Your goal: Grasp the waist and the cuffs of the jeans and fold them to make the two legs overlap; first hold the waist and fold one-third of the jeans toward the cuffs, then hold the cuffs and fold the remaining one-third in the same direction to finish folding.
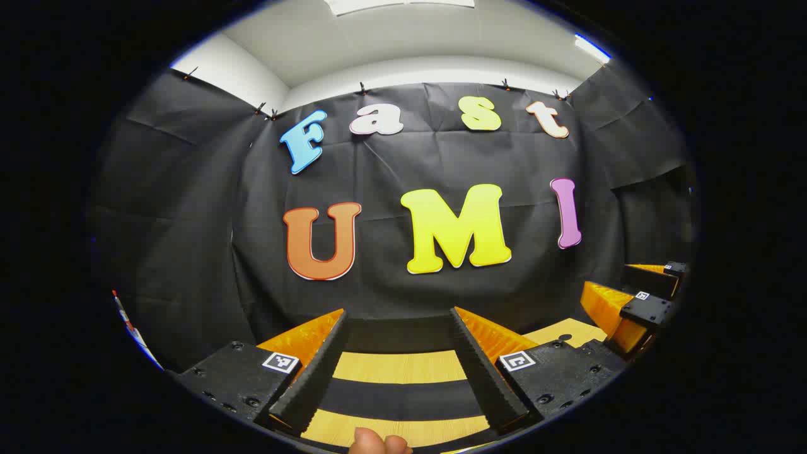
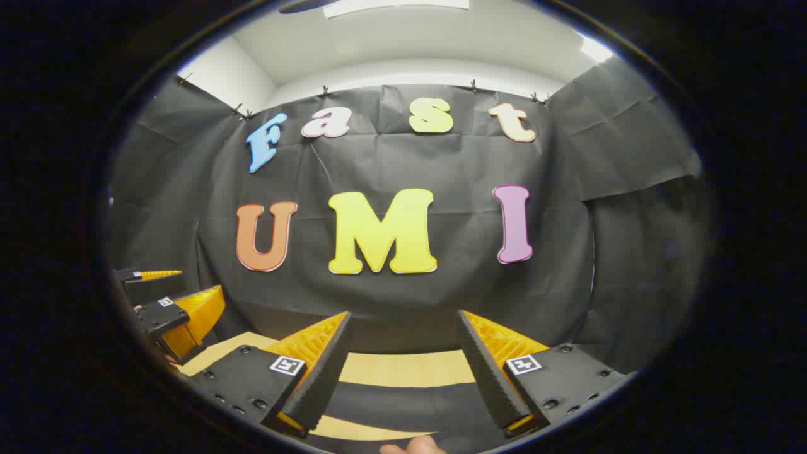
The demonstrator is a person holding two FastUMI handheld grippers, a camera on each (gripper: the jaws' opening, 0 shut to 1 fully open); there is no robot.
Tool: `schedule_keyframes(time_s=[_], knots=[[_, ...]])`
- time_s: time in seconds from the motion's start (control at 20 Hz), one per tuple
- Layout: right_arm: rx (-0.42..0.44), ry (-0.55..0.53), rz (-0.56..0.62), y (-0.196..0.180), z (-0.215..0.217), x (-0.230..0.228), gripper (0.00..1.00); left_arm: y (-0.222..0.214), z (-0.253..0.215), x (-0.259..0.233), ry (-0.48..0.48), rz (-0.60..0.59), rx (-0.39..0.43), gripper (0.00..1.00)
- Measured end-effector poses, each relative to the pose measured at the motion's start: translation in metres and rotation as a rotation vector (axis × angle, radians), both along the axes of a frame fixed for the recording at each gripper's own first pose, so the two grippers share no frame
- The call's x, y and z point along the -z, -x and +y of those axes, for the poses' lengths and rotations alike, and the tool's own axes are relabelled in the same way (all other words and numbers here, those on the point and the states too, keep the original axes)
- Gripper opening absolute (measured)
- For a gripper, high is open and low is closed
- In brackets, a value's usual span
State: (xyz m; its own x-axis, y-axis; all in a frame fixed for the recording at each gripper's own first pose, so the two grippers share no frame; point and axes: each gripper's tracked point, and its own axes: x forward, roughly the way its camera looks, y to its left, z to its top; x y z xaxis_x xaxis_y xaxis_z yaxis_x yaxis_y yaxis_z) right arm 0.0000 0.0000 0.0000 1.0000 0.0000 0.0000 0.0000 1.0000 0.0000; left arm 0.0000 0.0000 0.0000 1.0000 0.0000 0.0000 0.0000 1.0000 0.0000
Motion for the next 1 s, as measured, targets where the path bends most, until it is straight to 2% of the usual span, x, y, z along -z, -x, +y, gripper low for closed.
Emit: schedule_keyframes(time_s=[0.05, 0.25, 0.7, 1.0], knots=[[-0.005, 0.002, -0.001, 0.0, 0.001, 0.0, 0.97, 0.002, 0.002, 0.0, 0.008, 0.0, -0.007, 0.99], [-0.01, 0.006, -0.001, -0.001, 0.001, -0.002, 1.0, 0.006, 0.005, 0.002, 0.011, 0.003, -0.02, 0.99], [-0.029, 0.023, -0.015, 0.0, 0.0, -0.008, 0.98, 0.008, 0.012, -0.001, -0.012, -0.009, -0.048, 0.99], [-0.085, 0.024, -0.05, 0.003, 0.008, -0.019, 0.98, 0.013, 0.023, -0.003, -0.006, -0.016, -0.083, 0.99]])
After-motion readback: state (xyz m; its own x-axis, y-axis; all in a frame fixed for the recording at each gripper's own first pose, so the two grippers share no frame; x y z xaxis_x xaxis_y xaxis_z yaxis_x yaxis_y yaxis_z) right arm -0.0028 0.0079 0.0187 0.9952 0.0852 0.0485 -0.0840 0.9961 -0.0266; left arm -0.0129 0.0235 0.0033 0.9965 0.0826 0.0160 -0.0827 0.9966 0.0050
